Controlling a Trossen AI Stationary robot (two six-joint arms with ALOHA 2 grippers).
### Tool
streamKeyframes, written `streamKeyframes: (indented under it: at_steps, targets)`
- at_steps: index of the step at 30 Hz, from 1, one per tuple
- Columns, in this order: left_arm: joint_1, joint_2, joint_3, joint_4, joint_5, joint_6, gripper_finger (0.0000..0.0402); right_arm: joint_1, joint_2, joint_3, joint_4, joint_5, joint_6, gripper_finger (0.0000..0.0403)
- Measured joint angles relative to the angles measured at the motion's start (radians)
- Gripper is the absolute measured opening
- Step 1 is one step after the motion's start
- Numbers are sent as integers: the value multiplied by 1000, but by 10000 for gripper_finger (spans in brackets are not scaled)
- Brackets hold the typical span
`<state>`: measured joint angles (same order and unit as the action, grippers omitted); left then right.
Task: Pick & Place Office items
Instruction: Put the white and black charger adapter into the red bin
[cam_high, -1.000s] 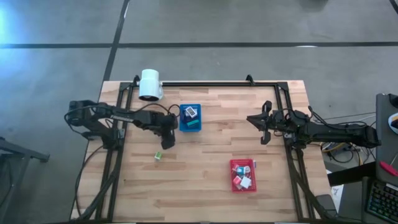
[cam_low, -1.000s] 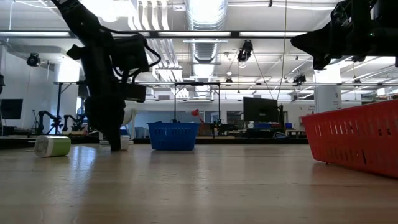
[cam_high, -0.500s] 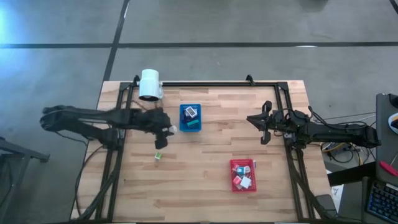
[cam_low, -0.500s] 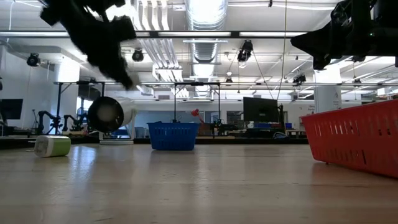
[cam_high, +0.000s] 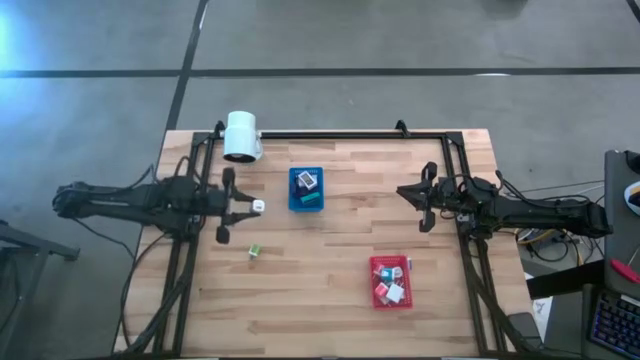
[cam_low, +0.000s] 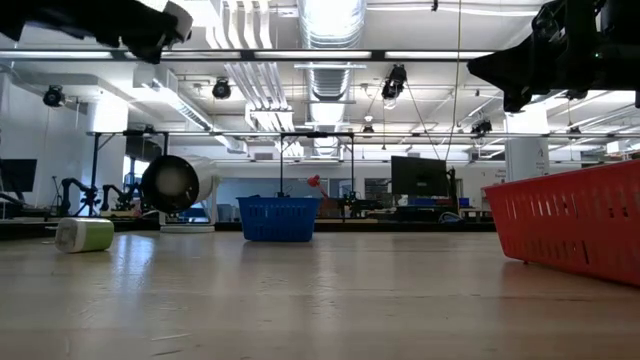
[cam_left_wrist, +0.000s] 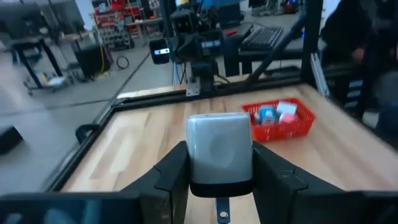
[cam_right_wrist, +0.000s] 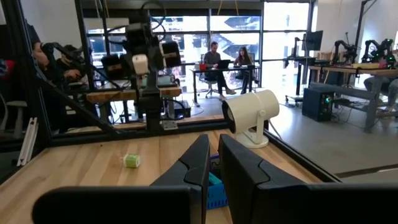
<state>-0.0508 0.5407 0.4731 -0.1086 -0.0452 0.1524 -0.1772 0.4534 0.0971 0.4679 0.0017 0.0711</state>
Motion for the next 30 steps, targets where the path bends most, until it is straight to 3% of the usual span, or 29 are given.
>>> streamKeyframes:
  at_steps: [7,10,19,30]
  targets:
    - [17,-133,-136,110,18,60,133,0,0,0,0,0,-4,34]
    - [17,-177,-187,117,79,97,133,0,0,0,0,1,-4,34]
    - [18,-283,-372,152,116,128,133,0,0,-10,2,1,-14,34]
    - [19,-399,-433,160,138,150,133,0,0,-16,10,1,-23,34]
